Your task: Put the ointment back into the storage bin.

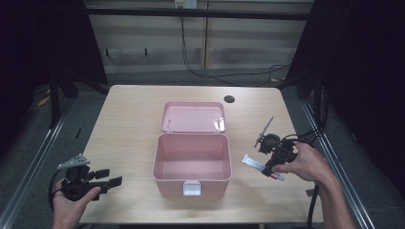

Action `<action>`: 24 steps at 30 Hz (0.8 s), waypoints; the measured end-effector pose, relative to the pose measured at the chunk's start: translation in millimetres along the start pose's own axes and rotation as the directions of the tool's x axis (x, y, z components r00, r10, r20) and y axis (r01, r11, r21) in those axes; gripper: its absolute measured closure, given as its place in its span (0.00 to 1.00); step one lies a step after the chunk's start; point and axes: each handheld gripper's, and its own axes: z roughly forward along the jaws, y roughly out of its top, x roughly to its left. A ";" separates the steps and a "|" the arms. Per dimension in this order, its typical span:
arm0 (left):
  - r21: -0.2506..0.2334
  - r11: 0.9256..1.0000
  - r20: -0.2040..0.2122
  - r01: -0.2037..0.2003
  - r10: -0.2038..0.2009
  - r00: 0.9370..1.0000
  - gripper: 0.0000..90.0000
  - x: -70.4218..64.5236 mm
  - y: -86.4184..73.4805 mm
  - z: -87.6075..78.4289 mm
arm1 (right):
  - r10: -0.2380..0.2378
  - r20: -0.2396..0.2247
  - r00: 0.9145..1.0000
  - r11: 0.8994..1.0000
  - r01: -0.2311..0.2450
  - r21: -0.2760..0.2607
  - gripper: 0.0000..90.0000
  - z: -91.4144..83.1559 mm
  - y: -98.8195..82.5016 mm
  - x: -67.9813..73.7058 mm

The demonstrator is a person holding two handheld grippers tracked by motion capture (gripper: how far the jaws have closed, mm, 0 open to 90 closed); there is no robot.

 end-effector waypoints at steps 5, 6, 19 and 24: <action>0.000 1.000 0.000 0.003 -0.003 1.000 0.33 -1.1 -0.1 0.9 | -0.023 0.001 1.000 1.000 0.023 0.021 0.79 -4.3 -0.6 1.9; 0.001 1.000 0.001 0.004 -0.004 1.000 0.33 -1.0 -0.1 1.0 | -0.027 0.005 1.000 1.000 0.027 0.015 0.79 -8.8 -1.2 2.3; 0.005 1.000 0.002 0.000 0.000 1.000 0.33 -0.5 0.0 1.1 | -0.083 0.011 0.996 0.997 0.083 0.008 0.79 -25.6 -2.3 5.1; 0.008 1.000 0.001 -0.003 0.003 1.000 0.33 -0.4 0.0 1.0 | -0.126 0.008 0.992 0.992 0.125 0.034 0.79 -32.1 1.2 7.2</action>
